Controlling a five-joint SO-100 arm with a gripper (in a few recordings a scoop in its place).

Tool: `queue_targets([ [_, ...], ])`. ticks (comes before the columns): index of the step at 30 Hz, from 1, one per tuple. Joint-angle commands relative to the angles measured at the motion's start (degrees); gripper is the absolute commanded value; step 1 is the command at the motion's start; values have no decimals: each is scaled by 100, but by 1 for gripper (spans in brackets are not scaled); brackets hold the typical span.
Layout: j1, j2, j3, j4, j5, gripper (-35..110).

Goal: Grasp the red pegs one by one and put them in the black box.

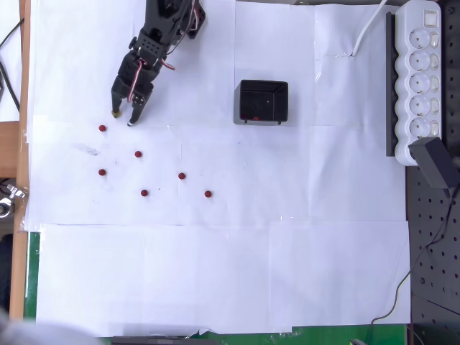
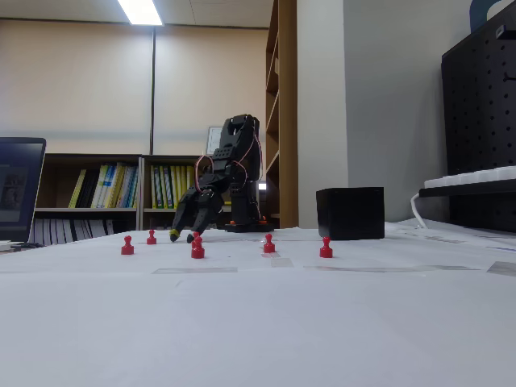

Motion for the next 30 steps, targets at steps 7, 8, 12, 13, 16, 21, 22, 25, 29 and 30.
queue_targets([
  [7,343,782,466,-519,9,14],
  [8,343,844,536,-466,35,14],
  [12,264,1055,747,-439,79,14],
  [13,237,1107,782,-439,105,14],
  [16,167,1187,870,-439,114,14],
  [21,167,1292,967,-439,132,14],
  [22,176,1336,1002,-439,132,14],
  [25,193,1433,1125,-439,114,14],
  [29,211,1459,1178,-431,88,14],
  [30,220,1459,1178,-431,88,14],
])
